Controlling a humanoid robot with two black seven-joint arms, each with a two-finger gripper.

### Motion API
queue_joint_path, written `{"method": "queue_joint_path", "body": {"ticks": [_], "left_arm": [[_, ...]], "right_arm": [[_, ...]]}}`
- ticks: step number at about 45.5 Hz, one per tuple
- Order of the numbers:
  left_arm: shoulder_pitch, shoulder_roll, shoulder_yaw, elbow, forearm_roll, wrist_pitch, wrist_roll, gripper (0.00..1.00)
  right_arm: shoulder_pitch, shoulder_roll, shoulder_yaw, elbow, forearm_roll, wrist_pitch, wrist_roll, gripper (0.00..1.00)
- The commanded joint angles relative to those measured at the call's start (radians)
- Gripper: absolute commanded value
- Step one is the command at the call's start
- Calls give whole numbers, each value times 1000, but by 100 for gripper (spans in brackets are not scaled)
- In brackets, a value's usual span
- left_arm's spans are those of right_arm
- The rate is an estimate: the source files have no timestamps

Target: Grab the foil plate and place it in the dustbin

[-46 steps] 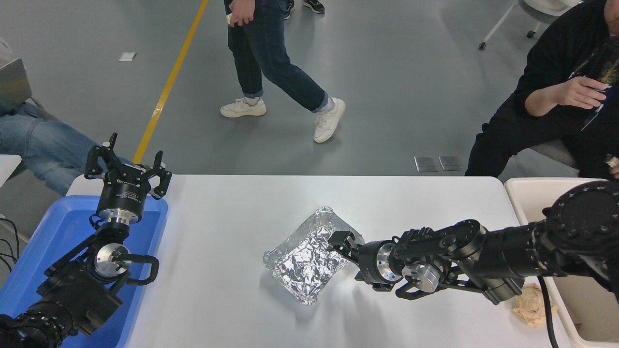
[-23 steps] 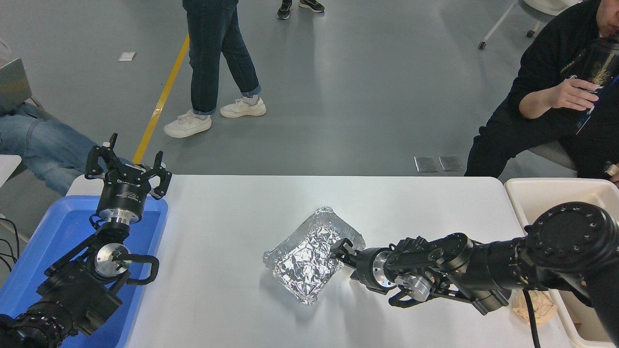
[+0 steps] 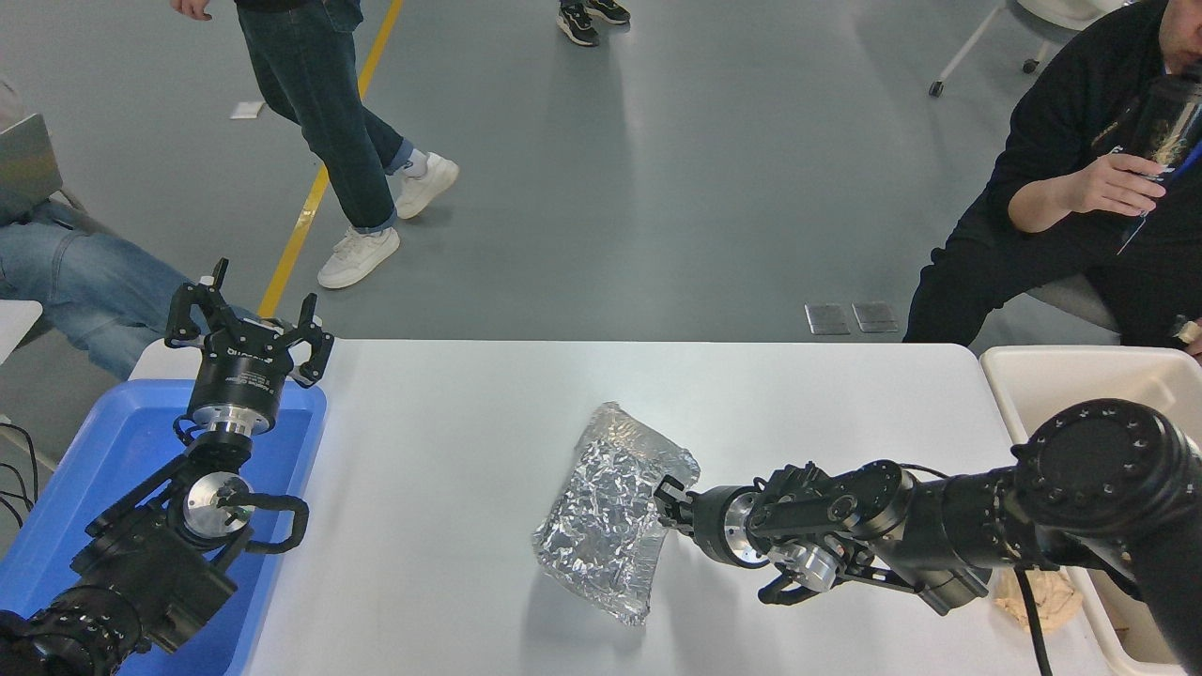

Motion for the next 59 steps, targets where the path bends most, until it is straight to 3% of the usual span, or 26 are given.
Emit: {"method": "queue_joint_path", "body": {"ticks": [1, 20, 41, 59], "left_arm": [[0, 1, 0, 0, 0, 0, 0, 99], [0, 0, 0, 0, 0, 0, 0, 99], [0, 0, 0, 0, 0, 0, -1, 99], [0, 0, 0, 0, 0, 0, -1, 99]], "right_arm": [[90, -45, -89, 39, -5, 24, 1, 0], [420, -212, -295, 134, -18, 281, 1, 0], [824, -391, -345, 166, -59, 550, 1, 0], [938, -427, -352, 166, -93, 609, 1, 0]]}}
